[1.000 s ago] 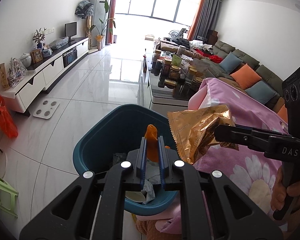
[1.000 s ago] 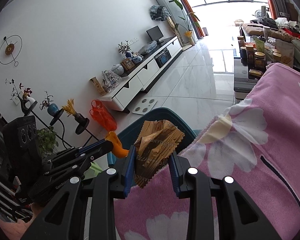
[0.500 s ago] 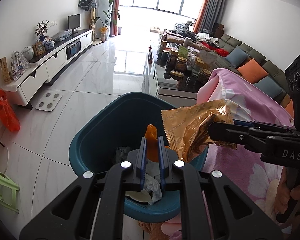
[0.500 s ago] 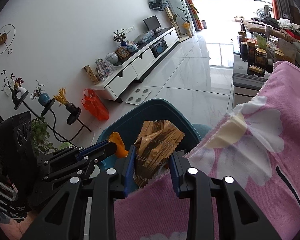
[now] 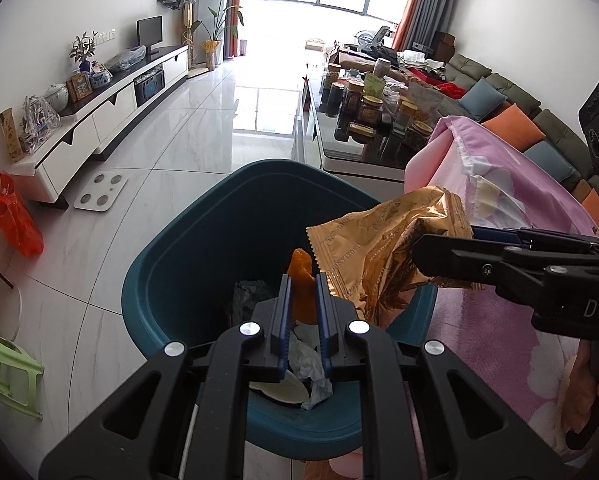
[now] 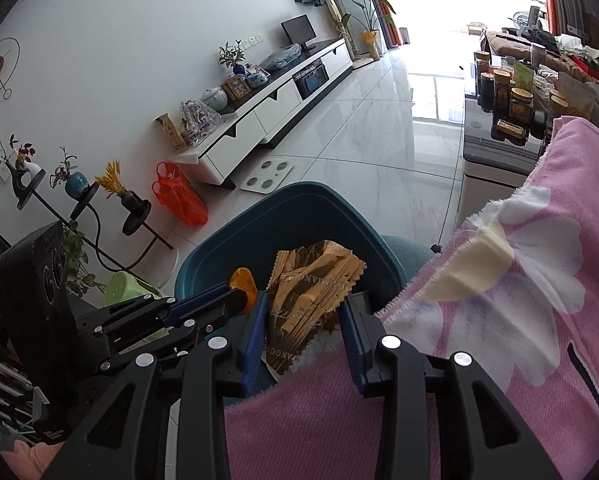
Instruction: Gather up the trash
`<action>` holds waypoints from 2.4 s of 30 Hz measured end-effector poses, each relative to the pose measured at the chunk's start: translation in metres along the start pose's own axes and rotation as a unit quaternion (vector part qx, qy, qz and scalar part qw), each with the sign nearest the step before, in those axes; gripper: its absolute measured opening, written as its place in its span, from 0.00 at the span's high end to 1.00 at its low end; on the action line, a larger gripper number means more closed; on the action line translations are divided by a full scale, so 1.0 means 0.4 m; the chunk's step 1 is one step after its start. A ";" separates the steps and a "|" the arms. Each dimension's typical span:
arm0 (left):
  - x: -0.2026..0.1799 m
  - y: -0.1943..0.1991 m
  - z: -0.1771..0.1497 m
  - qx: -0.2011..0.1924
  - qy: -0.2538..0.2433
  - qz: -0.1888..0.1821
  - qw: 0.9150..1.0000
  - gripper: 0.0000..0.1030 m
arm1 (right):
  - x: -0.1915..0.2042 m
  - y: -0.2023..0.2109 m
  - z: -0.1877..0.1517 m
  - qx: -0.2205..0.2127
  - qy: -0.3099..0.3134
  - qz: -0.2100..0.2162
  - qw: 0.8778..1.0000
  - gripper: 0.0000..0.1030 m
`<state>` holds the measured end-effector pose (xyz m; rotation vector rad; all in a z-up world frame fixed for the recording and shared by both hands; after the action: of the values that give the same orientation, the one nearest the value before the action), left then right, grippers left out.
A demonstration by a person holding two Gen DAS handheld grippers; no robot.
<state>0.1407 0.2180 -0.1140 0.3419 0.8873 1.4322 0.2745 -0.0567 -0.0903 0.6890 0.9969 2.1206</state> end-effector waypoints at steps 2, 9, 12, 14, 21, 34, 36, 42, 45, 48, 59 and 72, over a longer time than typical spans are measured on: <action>0.001 -0.011 -0.002 0.003 0.001 0.000 1.000 0.88 | 0.003 -0.001 -0.001 0.002 0.001 -0.002 1.000 0.66; 0.004 -0.038 0.002 0.006 0.004 0.005 1.000 0.59 | -0.009 0.007 -0.002 -0.006 -0.009 0.000 1.000 0.55; 0.008 -0.025 -0.003 -0.003 0.007 0.008 1.000 0.43 | -0.028 0.030 -0.013 -0.018 -0.017 0.002 1.000 0.51; 0.003 -0.004 -0.005 -0.016 0.001 0.012 1.000 0.34 | -0.047 0.052 -0.025 -0.029 -0.026 0.011 0.999 0.46; -0.068 0.127 -0.037 -0.090 -0.054 0.018 0.994 0.05 | -0.104 0.186 -0.104 -0.108 -0.029 -0.008 0.994 0.14; -0.339 0.251 -0.114 -0.191 -0.128 -0.031 0.973 0.05 | -0.234 0.412 -0.324 -0.235 -0.072 -0.175 0.953 0.07; -0.377 0.247 -0.116 -0.196 -0.135 -0.045 0.970 0.05 | -0.262 0.448 -0.353 -0.259 -0.094 -0.193 0.942 0.07; -0.468 0.218 -0.133 -0.205 -0.152 -0.057 0.965 0.05 | -0.321 0.518 -0.430 -0.290 -0.132 -0.261 0.911 0.07; -0.499 0.210 -0.141 -0.208 -0.164 -0.062 0.962 0.05 | -0.340 0.530 -0.457 -0.290 -0.141 -0.287 0.902 0.07; -0.526 0.206 -0.148 -0.211 -0.174 -0.067 0.960 0.05 | -0.358 0.549 -0.486 -0.308 -0.154 -0.287 0.894 0.07; -0.585 0.204 -0.160 -0.227 -0.194 -0.082 0.951 0.05 | -0.366 0.605 -0.547 -0.352 -0.158 -0.315 0.867 0.07; -0.604 0.213 -0.174 -0.241 -0.205 -0.086 0.945 0.05 | -0.376 0.623 -0.572 -0.359 -0.173 -0.326 0.857 0.07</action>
<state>0.0566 -0.0167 -0.0231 0.1743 0.2075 1.3008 0.1210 -0.3904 -0.0438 0.2665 0.1403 1.5011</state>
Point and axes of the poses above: each gripper's, at about its wrist camera, not at the fingertips, and y roughly against the way its jaws point, x to its left, z to its top, the point moved 1 cm from there along -y, roughly the way its jaws point, and after that the axes turned 14 degrees about -z, right-handed, at the moved point
